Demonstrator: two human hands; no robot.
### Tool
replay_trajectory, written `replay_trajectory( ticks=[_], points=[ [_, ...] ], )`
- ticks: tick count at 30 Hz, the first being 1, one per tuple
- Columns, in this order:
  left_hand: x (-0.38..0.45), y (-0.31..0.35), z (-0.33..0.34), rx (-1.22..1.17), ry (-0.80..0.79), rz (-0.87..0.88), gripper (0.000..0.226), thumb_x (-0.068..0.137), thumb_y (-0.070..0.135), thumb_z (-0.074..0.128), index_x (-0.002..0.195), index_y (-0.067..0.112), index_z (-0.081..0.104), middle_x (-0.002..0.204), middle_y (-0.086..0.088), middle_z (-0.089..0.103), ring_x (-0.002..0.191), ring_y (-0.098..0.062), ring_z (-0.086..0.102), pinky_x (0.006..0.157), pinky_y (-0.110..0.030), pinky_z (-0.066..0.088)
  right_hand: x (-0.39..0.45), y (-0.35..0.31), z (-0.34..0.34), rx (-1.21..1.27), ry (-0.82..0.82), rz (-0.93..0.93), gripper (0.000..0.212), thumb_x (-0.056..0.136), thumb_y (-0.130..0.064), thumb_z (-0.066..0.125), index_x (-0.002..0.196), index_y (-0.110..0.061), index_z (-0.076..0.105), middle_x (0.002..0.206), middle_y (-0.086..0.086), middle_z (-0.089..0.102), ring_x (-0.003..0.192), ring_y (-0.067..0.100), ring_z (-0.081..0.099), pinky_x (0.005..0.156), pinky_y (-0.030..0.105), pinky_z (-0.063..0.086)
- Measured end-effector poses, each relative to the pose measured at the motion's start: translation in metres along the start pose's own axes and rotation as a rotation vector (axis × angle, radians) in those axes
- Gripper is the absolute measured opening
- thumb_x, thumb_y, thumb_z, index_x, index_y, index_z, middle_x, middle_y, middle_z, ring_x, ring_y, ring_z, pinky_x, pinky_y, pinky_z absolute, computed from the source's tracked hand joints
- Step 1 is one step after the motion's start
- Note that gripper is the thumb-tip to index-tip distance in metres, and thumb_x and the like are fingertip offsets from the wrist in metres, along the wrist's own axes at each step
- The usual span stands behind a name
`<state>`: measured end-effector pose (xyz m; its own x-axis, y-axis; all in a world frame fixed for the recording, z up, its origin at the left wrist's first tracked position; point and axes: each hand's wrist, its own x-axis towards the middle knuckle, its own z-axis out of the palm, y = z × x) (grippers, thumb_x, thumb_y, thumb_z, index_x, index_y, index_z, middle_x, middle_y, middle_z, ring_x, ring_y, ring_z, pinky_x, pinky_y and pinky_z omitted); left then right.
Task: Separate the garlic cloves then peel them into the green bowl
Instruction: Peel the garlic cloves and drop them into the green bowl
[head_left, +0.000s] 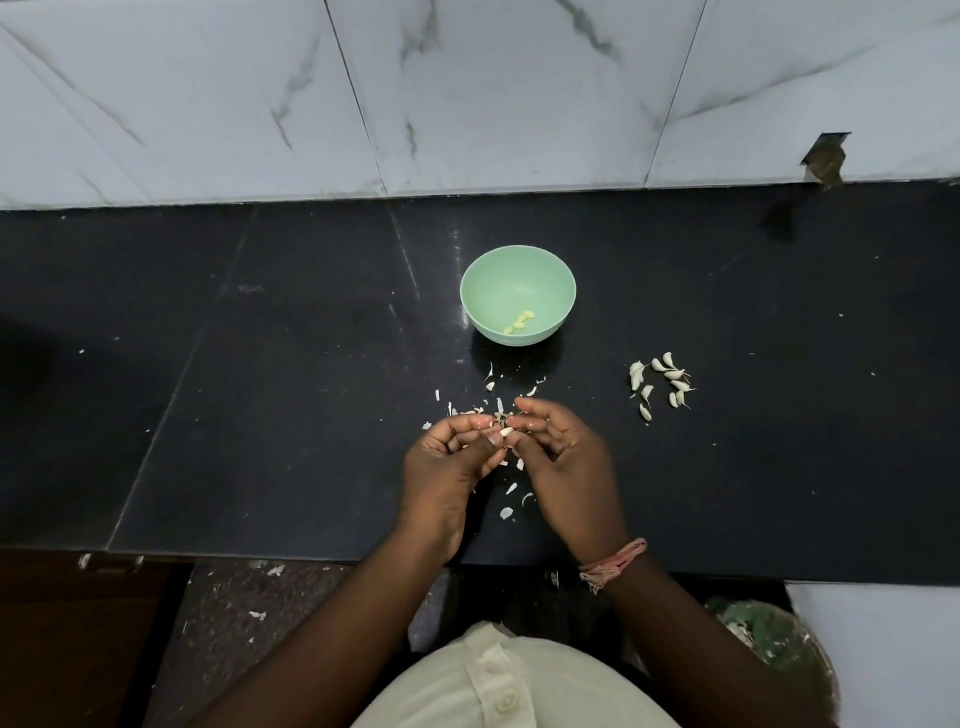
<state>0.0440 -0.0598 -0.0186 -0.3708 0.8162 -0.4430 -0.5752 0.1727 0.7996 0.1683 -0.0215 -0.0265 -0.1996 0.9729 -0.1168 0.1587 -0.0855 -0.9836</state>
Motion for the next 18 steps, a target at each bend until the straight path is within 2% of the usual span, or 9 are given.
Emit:
replay_trajectory(
  ticks=[3,8,13,15,18],
  points=[
    [0.0,-0.001,-0.004,0.051,-0.009,0.026,0.022,0.086,-0.016,0.064,0.101,0.0,0.068,0.092,-0.014,0.074,0.086,-0.021,0.072,0.077,-0.025,0.06,0.0,0.002,0.004,0.052,0.014,0.036,0.047,0.088,0.003,0.072,0.112,-0.036,0.067,0.097,-0.003,0.076,0.093,0.013,0.073,0.086,0.036,0.06],
    [0.003,0.001,-0.01,0.02,-0.051,-0.008,0.022,0.09,-0.015,0.059,0.099,0.003,0.067,0.089,-0.01,0.075,0.085,-0.019,0.072,0.078,-0.025,0.06,-0.003,-0.001,0.007,0.211,0.041,0.098,0.045,0.083,0.011,0.074,0.118,-0.015,0.063,0.095,0.013,0.075,0.089,0.017,0.073,0.081,0.024,0.058],
    [0.004,-0.002,-0.014,0.086,-0.045,-0.024,0.019,0.091,-0.005,0.064,0.106,0.005,0.07,0.092,-0.008,0.074,0.084,-0.015,0.071,0.073,-0.023,0.058,-0.009,-0.001,0.01,0.309,0.106,0.141,0.04,0.082,0.015,0.072,0.111,-0.011,0.06,0.088,0.012,0.076,0.084,0.021,0.074,0.08,0.034,0.062],
    [0.002,-0.004,-0.013,0.159,-0.05,-0.055,0.016,0.088,0.0,0.069,0.101,0.008,0.074,0.086,-0.006,0.073,0.079,-0.014,0.07,0.067,-0.02,0.056,-0.01,-0.003,0.008,0.332,0.138,0.143,0.036,0.082,0.015,0.073,0.106,-0.009,0.059,0.086,0.01,0.076,0.08,0.018,0.074,0.075,0.027,0.06],
    [0.0,-0.006,-0.006,0.101,-0.023,-0.1,0.012,0.086,-0.003,0.07,0.094,0.005,0.073,0.08,-0.008,0.073,0.073,-0.013,0.069,0.064,-0.019,0.057,-0.01,-0.006,0.006,0.337,0.149,0.15,0.033,0.081,0.012,0.075,0.102,-0.005,0.057,0.086,0.011,0.078,0.079,0.016,0.074,0.072,0.021,0.056]
  ],
)
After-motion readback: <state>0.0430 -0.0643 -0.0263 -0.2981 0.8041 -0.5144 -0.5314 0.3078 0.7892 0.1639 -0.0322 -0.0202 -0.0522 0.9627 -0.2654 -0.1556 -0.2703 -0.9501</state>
